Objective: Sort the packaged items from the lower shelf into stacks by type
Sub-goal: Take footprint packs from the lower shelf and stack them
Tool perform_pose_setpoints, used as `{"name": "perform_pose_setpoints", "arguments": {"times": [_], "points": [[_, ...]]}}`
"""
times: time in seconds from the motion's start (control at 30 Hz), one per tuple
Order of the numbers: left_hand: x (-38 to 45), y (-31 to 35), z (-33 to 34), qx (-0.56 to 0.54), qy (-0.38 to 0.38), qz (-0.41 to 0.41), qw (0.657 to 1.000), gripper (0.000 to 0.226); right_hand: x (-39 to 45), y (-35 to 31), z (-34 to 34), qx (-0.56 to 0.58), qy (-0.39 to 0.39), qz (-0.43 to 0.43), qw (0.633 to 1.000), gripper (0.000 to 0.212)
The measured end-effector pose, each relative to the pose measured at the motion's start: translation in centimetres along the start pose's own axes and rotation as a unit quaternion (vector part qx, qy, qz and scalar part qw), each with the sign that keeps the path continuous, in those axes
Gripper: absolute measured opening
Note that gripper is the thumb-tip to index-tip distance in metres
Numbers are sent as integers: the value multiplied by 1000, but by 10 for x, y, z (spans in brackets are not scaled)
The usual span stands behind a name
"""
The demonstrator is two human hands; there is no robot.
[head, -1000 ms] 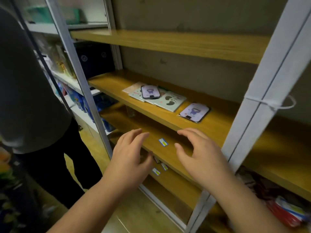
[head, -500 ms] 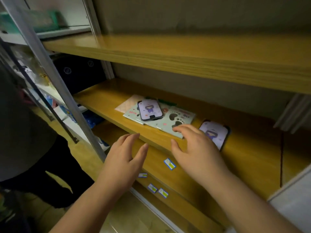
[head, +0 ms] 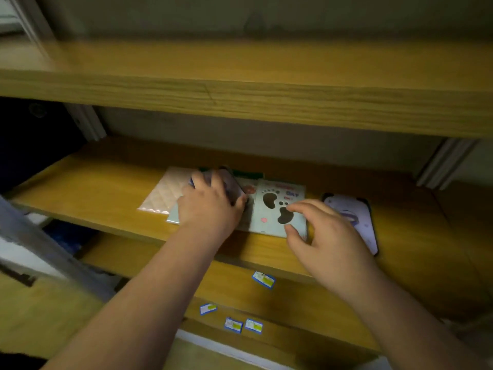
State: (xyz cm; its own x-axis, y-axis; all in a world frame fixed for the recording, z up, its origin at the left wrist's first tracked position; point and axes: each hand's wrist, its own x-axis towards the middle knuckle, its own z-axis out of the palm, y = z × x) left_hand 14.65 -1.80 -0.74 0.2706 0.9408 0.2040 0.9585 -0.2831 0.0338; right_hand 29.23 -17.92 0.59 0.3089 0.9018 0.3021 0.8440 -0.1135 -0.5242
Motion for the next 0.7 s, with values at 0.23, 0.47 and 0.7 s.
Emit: {"name": "perform_pose_setpoints", "arguments": {"times": [0.23,0.47,0.7], "points": [[15,-42,4,-31,-13,56,998,91,-4,-15,18,-8,33,47,998,36],[39,-68,-4,-375,-95,42,921,78,-4,-23,30,-38,23,90,995,39],[32,-91,6,-553,-106,5,826,46,13,-29,35,-223,-56,209,950,73]]}}
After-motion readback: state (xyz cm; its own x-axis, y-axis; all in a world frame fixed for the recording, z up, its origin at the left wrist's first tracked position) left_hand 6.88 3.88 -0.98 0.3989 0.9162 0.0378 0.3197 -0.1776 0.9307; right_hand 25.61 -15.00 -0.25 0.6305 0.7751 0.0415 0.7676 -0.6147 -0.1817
